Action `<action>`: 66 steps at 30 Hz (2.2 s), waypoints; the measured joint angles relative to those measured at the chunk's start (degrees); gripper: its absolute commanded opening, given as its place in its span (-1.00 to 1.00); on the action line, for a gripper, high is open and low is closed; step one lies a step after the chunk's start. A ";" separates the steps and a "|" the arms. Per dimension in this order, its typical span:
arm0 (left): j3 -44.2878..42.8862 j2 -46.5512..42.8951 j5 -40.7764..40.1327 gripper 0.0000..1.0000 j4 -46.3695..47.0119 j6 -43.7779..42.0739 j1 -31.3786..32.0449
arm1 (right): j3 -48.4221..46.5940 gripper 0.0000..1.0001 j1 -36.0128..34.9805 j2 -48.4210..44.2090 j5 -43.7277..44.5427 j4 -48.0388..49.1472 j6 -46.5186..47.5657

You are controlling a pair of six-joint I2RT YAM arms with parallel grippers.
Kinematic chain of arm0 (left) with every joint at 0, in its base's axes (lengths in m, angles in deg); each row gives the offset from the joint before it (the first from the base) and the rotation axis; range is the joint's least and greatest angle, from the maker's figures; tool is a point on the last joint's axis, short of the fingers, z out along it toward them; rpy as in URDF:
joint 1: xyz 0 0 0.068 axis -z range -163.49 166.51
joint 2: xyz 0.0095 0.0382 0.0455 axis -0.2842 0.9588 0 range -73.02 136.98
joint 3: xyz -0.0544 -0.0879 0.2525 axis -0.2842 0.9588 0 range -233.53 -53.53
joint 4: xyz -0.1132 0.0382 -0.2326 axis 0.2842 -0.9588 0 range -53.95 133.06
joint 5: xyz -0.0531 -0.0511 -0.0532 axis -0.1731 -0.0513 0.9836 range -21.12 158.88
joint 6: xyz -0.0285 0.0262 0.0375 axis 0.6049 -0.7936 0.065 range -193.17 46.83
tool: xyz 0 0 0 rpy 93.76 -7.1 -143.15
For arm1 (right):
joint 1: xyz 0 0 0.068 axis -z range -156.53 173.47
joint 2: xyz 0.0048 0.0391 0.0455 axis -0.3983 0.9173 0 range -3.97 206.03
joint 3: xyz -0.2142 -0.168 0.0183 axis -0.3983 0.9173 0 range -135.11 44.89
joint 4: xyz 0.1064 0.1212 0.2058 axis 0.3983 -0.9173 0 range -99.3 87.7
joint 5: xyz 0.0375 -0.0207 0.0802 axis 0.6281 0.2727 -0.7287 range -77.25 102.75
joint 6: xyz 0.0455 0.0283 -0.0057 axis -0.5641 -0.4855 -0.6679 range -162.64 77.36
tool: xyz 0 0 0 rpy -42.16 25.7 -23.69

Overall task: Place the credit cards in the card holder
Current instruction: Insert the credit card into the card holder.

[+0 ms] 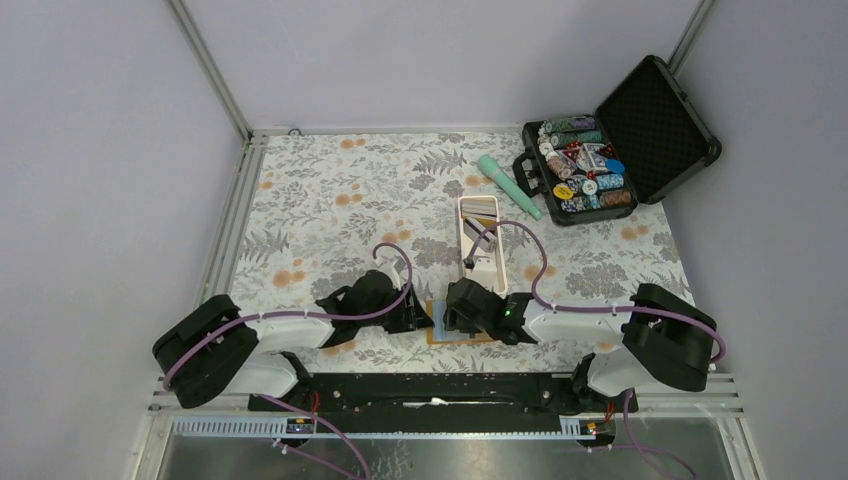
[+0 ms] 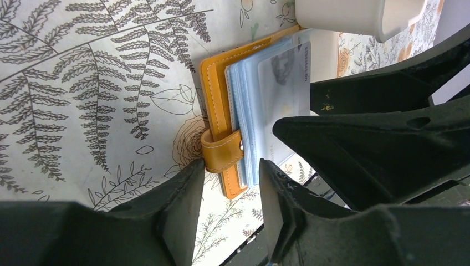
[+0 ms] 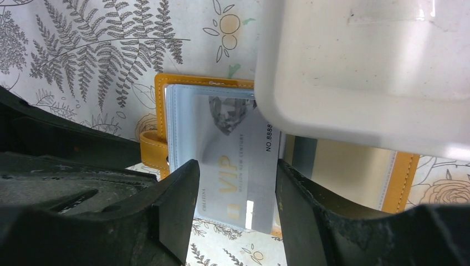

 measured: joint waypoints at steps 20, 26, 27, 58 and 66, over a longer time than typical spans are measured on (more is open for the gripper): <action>-0.31 2.03 -1.16 -0.59 -0.07 0.17 0.22 | 0.00 0.31 0.00 -3.39 0.83 -4.66 1.81; -0.52 2.03 -1.25 -0.60 -0.44 0.15 0.22 | 0.26 0.19 0.00 -3.80 0.81 -4.76 1.81; -0.52 2.03 -1.25 -0.60 -0.44 0.15 0.22 | 0.59 0.17 0.00 -3.96 0.79 -4.31 1.79; -0.68 2.03 -1.25 -0.71 -1.33 -0.04 0.22 | 0.90 -0.20 0.00 -1.44 -1.36 -1.25 1.36; -0.74 2.03 -1.29 -0.74 -1.60 -0.04 0.22 | 0.50 -0.17 0.02 -0.59 -2.25 -0.59 1.40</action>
